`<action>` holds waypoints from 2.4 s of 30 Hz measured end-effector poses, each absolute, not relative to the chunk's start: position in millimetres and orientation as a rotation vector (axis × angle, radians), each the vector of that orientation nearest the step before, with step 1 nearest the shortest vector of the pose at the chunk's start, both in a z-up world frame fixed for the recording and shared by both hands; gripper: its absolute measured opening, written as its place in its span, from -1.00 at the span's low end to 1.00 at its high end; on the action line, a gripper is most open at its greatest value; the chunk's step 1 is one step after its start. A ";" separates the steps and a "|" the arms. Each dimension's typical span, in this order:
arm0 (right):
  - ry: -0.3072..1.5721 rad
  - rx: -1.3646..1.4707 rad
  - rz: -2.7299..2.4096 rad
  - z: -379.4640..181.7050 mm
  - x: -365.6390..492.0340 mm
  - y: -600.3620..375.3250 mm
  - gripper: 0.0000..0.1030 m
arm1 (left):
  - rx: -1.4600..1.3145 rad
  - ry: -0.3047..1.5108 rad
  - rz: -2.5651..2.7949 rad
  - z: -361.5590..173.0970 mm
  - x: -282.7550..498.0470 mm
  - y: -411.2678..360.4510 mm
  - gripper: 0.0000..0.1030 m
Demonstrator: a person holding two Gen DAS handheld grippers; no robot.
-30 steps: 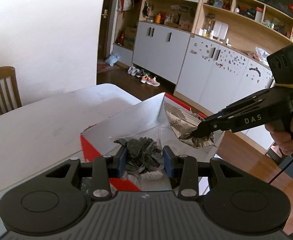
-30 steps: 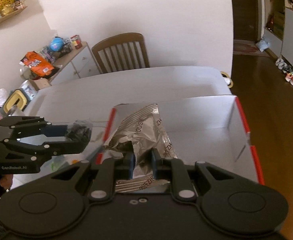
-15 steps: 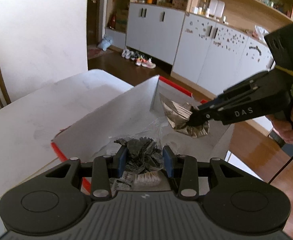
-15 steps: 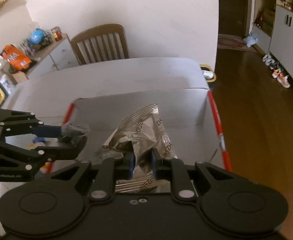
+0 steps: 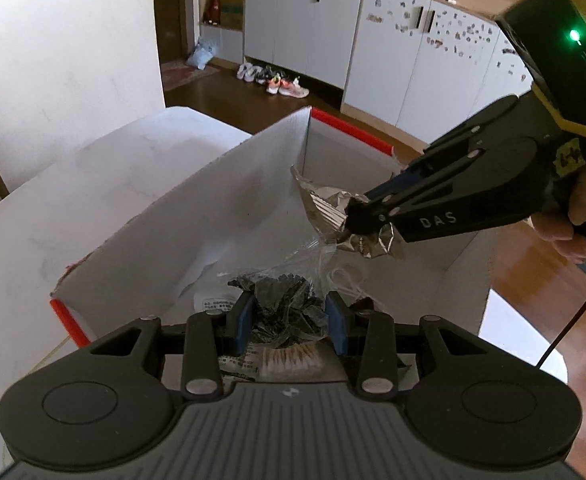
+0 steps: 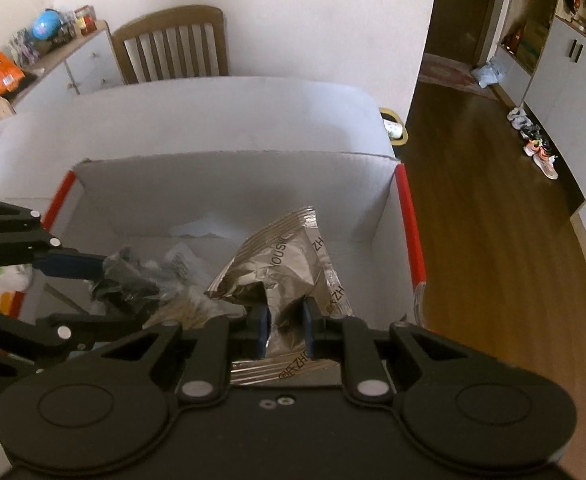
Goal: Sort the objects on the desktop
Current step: 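Lower both items into the box and open both grippers, then withdraw both grippers up out of the red shoebox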
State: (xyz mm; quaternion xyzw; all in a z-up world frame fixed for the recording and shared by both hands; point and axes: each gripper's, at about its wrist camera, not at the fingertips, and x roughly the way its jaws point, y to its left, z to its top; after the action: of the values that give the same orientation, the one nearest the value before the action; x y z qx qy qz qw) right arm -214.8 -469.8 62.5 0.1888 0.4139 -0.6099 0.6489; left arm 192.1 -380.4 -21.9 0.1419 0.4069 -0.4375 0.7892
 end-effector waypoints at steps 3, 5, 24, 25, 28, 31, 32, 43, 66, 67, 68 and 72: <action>0.969 0.417 -1.384 56.4 -210.4 -477.2 -0.69 | 0.318 0.895 -0.939 -26.4 194.7 -385.3 -0.28; 0.988 0.402 -1.383 53.3 -206.5 -480.9 -0.69 | 0.342 0.902 -0.936 -29.6 193.7 -389.6 -0.28; 1.111 0.382 -1.416 18.8 -196.2 -511.7 -0.68 | 0.415 0.974 -0.950 -39.5 195.9 -412.6 -0.28; 1.108 0.385 -1.415 18.8 -196.9 -511.6 -0.68 | 0.420 0.983 -0.947 -41.0 197.0 -413.4 -0.28; 1.102 0.394 -1.416 17.2 -198.4 -507.9 -0.67 | 0.418 1.004 -0.945 -42.8 201.9 -414.5 -0.28; 1.088 0.416 -1.413 18.9 -202.5 -508.8 -0.66 | 0.412 1.022 -0.944 -43.2 201.7 -414.3 -0.28; 1.083 0.422 -1.413 20.0 -203.5 -509.1 -0.66 | 0.411 1.027 -0.944 -43.0 202.2 -413.8 -0.28; 0.999 0.451 -1.365 44.9 -211.1 -497.6 -0.27 | 0.411 1.057 -0.944 -44.2 204.5 -416.6 -0.26; 0.931 0.409 -1.362 69.2 -205.9 -461.4 0.06 | 0.313 0.982 -0.930 -14.2 194.8 -395.8 0.38; 0.929 0.406 -1.361 70.5 -204.3 -460.2 0.06 | 0.307 0.980 -0.929 -13.1 194.1 -394.6 0.38; 0.927 0.402 -1.362 71.9 -202.9 -458.6 0.07 | 0.301 0.978 -0.929 -11.3 193.1 -393.0 0.38; 0.920 0.385 -1.358 76.1 -196.2 -451.1 0.07 | 0.289 0.961 -0.933 -5.8 188.4 -388.5 0.39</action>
State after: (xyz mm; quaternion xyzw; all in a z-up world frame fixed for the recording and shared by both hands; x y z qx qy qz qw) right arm -196.2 -451.1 76.1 0.1704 0.4074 -0.6015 0.6657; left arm 188.5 -388.5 -5.8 0.1334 0.4438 -0.4309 0.7744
